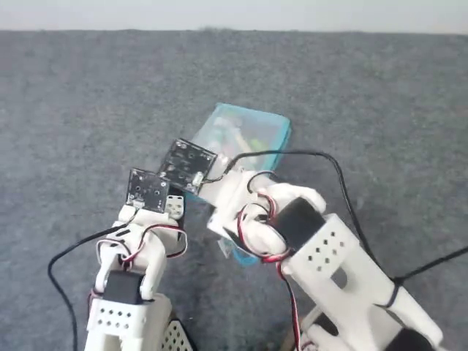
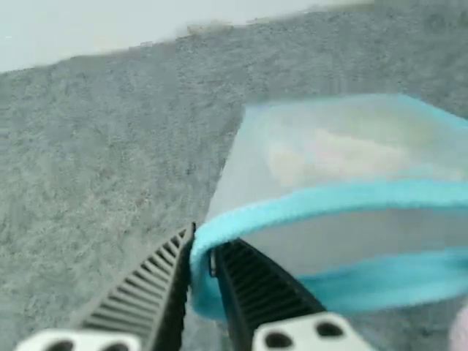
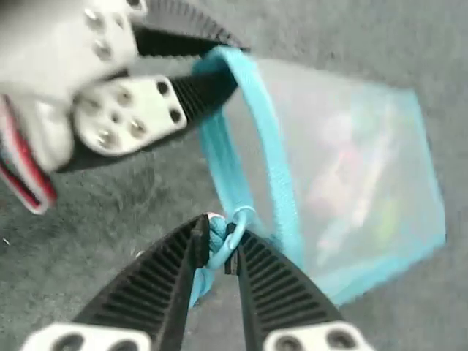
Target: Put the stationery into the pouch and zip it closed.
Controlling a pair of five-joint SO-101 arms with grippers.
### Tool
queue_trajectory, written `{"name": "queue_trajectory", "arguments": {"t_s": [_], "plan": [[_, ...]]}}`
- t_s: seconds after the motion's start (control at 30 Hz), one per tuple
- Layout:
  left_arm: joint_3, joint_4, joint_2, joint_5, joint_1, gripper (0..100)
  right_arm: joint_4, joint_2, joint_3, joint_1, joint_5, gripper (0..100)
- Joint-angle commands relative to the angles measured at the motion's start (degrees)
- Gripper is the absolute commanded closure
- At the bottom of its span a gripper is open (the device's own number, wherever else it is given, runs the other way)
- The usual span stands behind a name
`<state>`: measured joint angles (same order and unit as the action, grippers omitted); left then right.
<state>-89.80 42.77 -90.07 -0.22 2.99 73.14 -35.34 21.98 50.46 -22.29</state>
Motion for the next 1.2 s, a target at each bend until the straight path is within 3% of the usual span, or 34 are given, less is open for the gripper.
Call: {"name": "queue_trajectory", "arguments": {"t_s": [0.0, 0.23, 0.57, 0.7, 0.8, 0.9, 1.03, 1.17], "plan": [[1.36, -1.41, -0.44, -0.70, 1.76, 99, 1.10, 1.27, -9.23, 5.49, -1.76, 99.1], [1.36, -1.32, -0.44, -0.70, 1.58, 99, 1.10, 4.97, -11.08, 13.58, -6.07, 99.1], [1.36, -1.23, -0.44, -0.70, 1.41, 99, 12.09, 6.11, -9.85, 7.16, -5.71, 98.4], [1.36, -1.23, -0.44, -0.70, 1.41, 99, 12.09, 5.41, -9.41, 6.20, -5.71, 88.1], [1.36, -1.23, -0.44, -0.70, 1.41, 99, 12.62, 2.86, -9.41, 10.07, -6.24, 80.7], [1.36, -1.23, -0.44, -0.70, 1.32, 99, 13.93, -2.24, -9.14, 12.70, -6.51, 79.4], [1.45, -1.23, -0.44, -0.70, 1.32, 99, 17.01, -8.13, -6.68, 9.80, -8.88, 79.3], [1.71, -1.23, -0.44, -0.70, 1.32, 99, 14.64, -13.85, 5.10, 2.77, -13.01, 79.3]]}}
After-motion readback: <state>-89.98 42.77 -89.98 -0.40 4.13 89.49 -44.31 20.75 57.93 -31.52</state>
